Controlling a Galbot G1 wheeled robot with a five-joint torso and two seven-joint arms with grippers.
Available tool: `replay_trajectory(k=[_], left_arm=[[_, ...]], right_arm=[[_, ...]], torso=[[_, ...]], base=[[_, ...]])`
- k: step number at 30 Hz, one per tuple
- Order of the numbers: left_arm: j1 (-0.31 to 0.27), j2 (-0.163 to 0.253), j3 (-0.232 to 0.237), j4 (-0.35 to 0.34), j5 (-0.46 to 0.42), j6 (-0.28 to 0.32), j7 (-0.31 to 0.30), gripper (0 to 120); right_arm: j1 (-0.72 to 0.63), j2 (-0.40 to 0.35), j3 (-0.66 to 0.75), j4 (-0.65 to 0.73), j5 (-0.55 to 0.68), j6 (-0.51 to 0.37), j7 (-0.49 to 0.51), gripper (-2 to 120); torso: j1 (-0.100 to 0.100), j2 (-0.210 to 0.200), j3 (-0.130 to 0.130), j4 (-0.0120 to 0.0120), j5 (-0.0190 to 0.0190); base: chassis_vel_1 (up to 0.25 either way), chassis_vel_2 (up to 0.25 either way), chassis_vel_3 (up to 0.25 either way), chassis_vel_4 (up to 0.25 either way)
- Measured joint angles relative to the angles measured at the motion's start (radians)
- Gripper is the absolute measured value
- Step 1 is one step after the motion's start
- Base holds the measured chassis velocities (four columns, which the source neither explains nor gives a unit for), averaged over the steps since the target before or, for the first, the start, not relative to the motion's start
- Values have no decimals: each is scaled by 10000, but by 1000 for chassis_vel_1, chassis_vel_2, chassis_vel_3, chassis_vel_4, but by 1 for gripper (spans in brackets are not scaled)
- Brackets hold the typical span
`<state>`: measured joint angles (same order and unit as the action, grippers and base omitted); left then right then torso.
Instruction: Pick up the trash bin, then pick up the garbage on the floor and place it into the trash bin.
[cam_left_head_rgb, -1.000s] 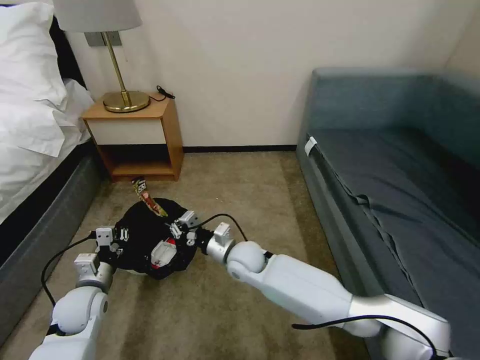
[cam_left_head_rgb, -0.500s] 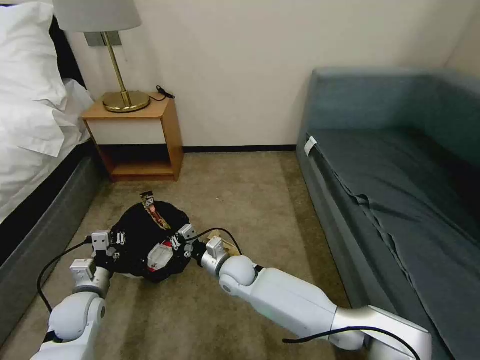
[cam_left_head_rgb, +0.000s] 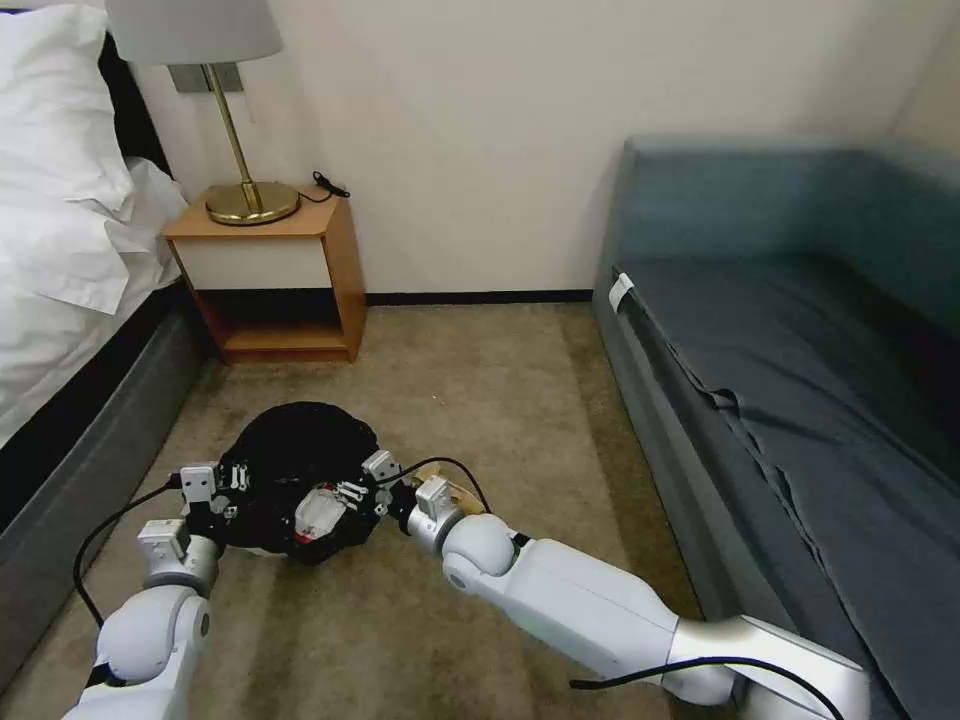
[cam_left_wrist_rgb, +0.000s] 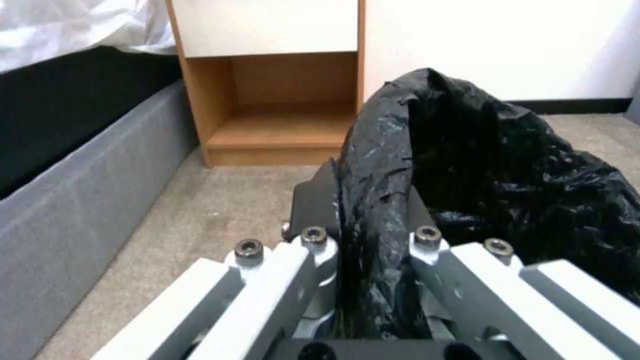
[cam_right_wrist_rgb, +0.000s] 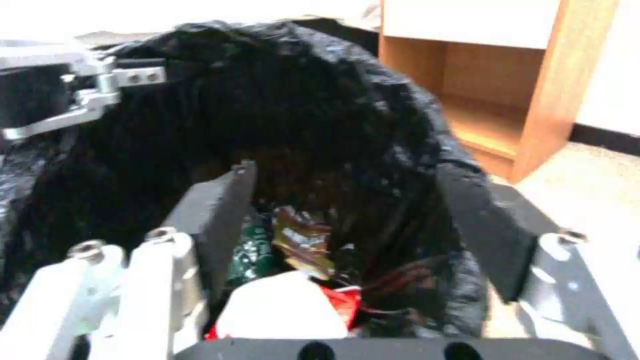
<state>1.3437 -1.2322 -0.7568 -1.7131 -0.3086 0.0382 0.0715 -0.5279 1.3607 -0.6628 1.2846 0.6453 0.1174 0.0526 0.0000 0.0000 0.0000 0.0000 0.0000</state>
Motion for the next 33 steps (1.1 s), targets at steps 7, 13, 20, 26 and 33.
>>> replay_trajectory(k=[7,13,20,26,33], left_arm=[[143,168,-171,68,-31,-131,49,7],[346,250,-432,23,-187,-259,112,7],[507,267,-557,-122,-220,-267,127,7],[664,309,-738,-266,-269,-266,133,7],[951,246,-959,-417,-304,-312,132,7]], right_arm=[[123,-215,478,-507,-617,-1033,519,99],[149,-556,953,-973,-1096,-2659,234,100],[445,-576,1125,-1673,-1301,-3233,-740,100],[742,-372,1127,-2729,-1555,-2812,-2730,100],[959,57,1383,-4490,-2128,-1199,-5954,100]], torso=[[0,0,0,1,1],[0,0,0,0,1],[0,0,0,0,1],[0,0,0,0,1],[0,0,0,2,1]], base=[[0,0,0,0],[0,0,0,0],[0,0,0,0],[0,0,0,0],[0,0,0,0]])
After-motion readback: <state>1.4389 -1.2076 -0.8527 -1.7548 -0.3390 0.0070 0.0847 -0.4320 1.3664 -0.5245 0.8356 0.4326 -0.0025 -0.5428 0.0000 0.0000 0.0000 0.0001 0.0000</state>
